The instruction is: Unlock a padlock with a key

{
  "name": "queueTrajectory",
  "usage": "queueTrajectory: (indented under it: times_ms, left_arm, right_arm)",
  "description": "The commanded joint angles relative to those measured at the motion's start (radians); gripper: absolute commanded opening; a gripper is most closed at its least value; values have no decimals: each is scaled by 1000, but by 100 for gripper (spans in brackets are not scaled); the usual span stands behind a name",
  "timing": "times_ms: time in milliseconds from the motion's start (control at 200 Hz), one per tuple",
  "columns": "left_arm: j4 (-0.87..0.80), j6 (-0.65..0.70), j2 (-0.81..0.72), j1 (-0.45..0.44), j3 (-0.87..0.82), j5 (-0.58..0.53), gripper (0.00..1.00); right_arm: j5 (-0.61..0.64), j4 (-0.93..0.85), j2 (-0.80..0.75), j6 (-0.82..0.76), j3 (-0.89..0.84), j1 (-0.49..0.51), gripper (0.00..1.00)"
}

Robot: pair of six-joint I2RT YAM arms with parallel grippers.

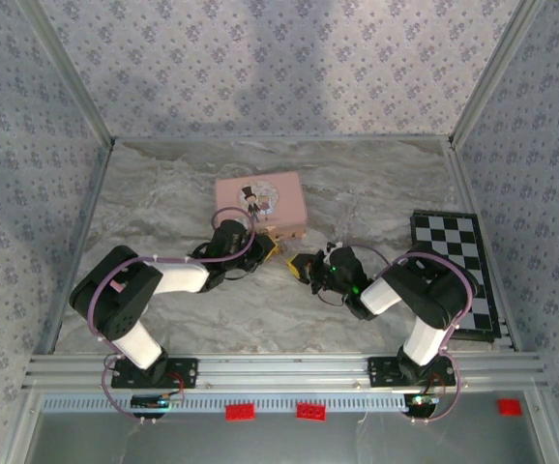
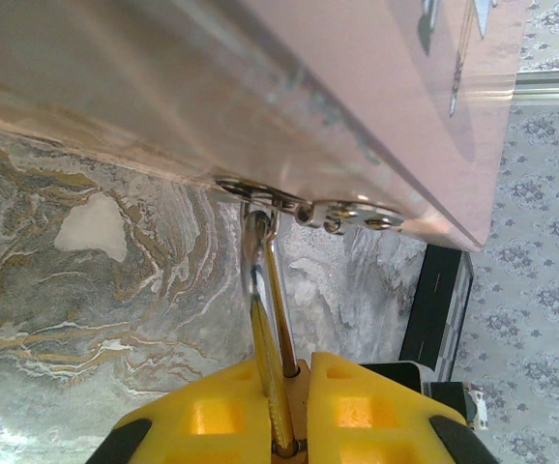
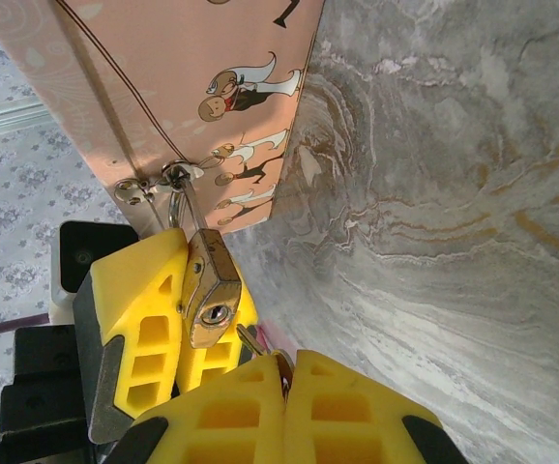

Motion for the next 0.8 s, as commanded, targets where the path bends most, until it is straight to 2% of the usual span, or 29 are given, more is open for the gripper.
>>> queueTrajectory:
  times_ms: [0, 795]
  left_arm:
    - [44, -32, 10, -21, -7, 68, 0]
    - [48, -29, 4, -21, 1, 73, 0]
  right_arm:
    - [16, 16, -19, 4, 16, 6, 0]
    - [22, -24, -20, 3, 26, 5, 0]
